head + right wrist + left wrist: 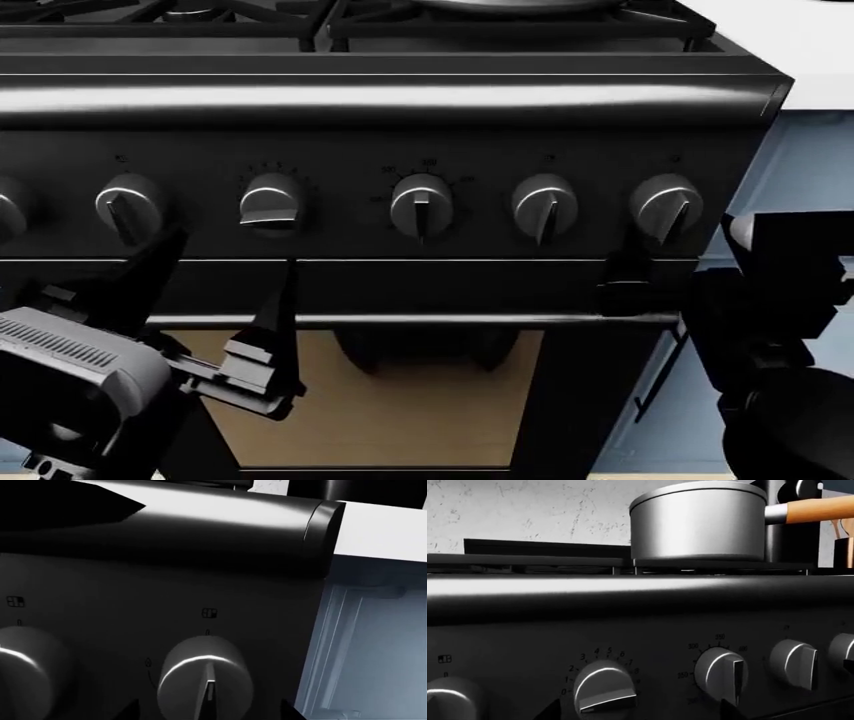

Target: Pick the croissant and place it on the pan. Then turn on the stove to warm the croissant.

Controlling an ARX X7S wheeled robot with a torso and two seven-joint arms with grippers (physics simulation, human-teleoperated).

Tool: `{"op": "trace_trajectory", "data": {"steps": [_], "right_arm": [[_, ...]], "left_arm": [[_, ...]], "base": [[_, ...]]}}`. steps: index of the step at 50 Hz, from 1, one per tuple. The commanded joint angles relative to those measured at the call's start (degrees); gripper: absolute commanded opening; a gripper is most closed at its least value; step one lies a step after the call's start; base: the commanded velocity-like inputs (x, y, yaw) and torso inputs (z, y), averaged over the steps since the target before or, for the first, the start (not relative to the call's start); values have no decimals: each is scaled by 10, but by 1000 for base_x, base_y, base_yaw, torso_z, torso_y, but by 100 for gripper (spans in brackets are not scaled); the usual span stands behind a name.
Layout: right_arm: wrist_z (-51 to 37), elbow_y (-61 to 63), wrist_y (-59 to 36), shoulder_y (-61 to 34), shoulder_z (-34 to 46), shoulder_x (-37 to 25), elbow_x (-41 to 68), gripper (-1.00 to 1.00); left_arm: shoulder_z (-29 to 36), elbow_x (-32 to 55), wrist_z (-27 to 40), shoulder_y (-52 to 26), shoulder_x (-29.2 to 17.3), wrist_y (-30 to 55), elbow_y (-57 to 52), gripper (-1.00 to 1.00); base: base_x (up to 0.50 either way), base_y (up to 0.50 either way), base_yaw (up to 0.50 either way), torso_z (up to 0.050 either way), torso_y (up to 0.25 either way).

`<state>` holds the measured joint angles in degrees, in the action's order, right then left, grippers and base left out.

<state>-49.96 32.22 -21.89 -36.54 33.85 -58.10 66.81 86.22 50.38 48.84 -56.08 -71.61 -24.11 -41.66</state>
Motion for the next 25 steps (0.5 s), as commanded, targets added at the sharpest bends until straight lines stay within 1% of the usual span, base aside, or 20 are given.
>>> {"op": "trace_trajectory", "data": {"steps": [1, 2, 3, 25], "right_arm": [[3, -5, -3, -2, 1, 2, -2, 100], [3, -5, -4, -2, 2, 2, -3, 100], [2, -5, -5, -2, 2, 2, -4, -100], [-7, -3, -21, -14, 8, 11, -10, -100]], "left_arm": [[-1, 0, 0, 4, 0, -3, 2, 100], [-1, 0, 0, 4, 0, -3, 2, 100], [-1, 0, 0, 4, 0, -3, 2, 100], [-3, 3, -3, 12, -1, -13, 6, 100]], "base": [[0, 0, 0, 0, 0], [0, 0, 0, 0, 0], [0, 0, 0, 0, 0], [0, 0, 0, 0, 0]]}}
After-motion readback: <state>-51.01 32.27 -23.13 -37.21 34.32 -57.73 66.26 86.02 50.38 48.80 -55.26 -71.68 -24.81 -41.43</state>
